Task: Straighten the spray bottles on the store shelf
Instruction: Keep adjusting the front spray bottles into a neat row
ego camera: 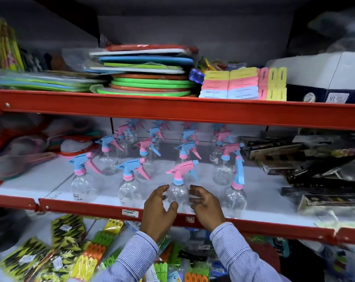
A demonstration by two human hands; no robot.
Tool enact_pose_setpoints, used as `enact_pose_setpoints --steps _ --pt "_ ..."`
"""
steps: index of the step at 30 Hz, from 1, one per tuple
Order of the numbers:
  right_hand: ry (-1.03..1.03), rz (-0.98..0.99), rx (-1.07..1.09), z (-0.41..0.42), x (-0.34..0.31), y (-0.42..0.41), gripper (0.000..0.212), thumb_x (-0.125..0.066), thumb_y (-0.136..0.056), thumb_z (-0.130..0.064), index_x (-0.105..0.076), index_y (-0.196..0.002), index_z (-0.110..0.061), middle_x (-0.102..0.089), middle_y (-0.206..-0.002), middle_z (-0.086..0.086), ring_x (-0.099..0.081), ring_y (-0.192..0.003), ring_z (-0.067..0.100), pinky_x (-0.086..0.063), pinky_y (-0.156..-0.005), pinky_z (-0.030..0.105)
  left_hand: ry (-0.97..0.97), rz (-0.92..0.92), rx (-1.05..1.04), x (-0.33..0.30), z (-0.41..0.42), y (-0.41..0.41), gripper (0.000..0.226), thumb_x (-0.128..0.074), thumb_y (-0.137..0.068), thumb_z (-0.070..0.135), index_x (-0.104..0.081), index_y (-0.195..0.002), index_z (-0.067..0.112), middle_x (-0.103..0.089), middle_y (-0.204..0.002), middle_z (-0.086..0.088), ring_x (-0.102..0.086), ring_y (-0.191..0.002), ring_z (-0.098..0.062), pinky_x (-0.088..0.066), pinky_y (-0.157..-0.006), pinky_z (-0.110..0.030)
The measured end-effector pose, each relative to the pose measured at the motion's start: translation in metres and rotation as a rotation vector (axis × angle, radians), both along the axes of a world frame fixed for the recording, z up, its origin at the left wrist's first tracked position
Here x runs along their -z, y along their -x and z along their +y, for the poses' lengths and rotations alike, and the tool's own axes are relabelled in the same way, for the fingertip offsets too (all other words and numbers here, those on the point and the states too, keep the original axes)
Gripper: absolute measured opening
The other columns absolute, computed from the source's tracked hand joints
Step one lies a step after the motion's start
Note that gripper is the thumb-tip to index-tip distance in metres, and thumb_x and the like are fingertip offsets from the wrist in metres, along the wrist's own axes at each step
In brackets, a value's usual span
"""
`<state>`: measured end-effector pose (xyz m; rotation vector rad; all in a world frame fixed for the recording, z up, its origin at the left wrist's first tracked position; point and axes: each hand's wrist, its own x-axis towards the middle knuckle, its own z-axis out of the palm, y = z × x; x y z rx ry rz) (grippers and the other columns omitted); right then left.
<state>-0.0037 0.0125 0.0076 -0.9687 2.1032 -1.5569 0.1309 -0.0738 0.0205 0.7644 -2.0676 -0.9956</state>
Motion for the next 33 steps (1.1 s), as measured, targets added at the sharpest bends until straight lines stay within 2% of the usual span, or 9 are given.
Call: enact_pose_setpoints --steps 6,13,19,24,27,29,33 --pt "-0.011 0.017 0.030 0.003 -0.001 -0.005 0.051 -0.050 -0.082 0.008 -0.061 -0.124 -0.017 -0.067 -0.118 -0.004 -0.068 -0.096 0.012 -0.057 -0.090 0.035 -0.040 -0.022 0.048 -0.002 -0.007 0.005 0.059 -0.060 -0.085 0.014 -0.044 -0.142 0.015 -0.054 -0.143 -0.007 -0.056 -0.124 -0.022 -0.048 -0.105 -0.043" --pt "-0.013 0.019 0.049 0.004 -0.003 -0.009 0.050 -0.052 -0.082 0.007 -0.062 -0.122 -0.020 -0.068 -0.115 -0.005 -0.067 -0.093 0.006 -0.056 -0.072 0.018 -0.043 -0.016 0.080 0.002 -0.011 0.003 0.062 -0.059 -0.085 0.014 -0.042 -0.144 0.017 -0.052 -0.145 -0.004 -0.054 -0.126 -0.020 -0.048 -0.106 -0.044" --pt "-0.017 0.034 0.056 0.003 -0.003 -0.011 0.050 -0.052 -0.084 0.006 -0.060 -0.125 -0.020 -0.066 -0.117 -0.005 -0.066 -0.095 0.006 -0.053 -0.074 0.014 -0.043 -0.004 0.090 0.004 -0.014 0.001 0.060 -0.060 -0.086 0.015 -0.043 -0.143 0.018 -0.052 -0.145 -0.003 -0.053 -0.126 -0.019 -0.050 -0.104 -0.042" --pt "-0.019 0.048 0.047 0.003 -0.001 -0.010 0.051 -0.051 -0.084 0.006 -0.058 -0.128 -0.020 -0.064 -0.120 -0.006 -0.064 -0.096 0.004 -0.050 -0.065 0.007 -0.033 -0.006 0.098 0.007 -0.017 0.000 0.059 -0.061 -0.086 0.016 -0.044 -0.142 0.018 -0.052 -0.145 -0.003 -0.054 -0.125 -0.019 -0.050 -0.104 -0.041" --pt "-0.014 0.059 0.046 0.005 0.000 -0.009 0.052 -0.050 -0.085 0.005 -0.056 -0.131 -0.018 -0.062 -0.124 -0.005 -0.062 -0.101 0.006 -0.048 -0.066 0.004 -0.011 0.001 0.101 0.008 -0.017 -0.003 0.059 -0.061 -0.086 0.016 -0.043 -0.143 0.020 -0.050 -0.147 -0.001 -0.052 -0.127 -0.018 -0.049 -0.104 -0.036" --pt "0.001 0.086 0.056 0.010 0.000 -0.008 0.052 -0.050 -0.085 0.006 -0.054 -0.132 -0.017 -0.061 -0.127 -0.003 -0.061 -0.106 0.008 -0.047 -0.073 0.004 0.037 0.032 0.094 0.008 -0.016 -0.007 0.059 -0.061 -0.084 0.015 -0.045 -0.141 0.021 -0.050 -0.146 0.000 -0.052 -0.127 -0.016 -0.048 -0.104 -0.033" --pt "0.050 0.198 0.106 0.027 0.000 -0.008 0.054 -0.051 -0.081 0.009 -0.058 -0.127 -0.018 -0.061 -0.123 -0.002 -0.061 -0.105 0.003 -0.047 -0.082 0.004 0.173 0.132 0.081 0.007 -0.009 -0.013 0.049 -0.060 -0.080 0.011 -0.057 -0.128 0.025 -0.060 -0.130 0.004 -0.058 -0.114 -0.009 -0.053 -0.096 -0.031"
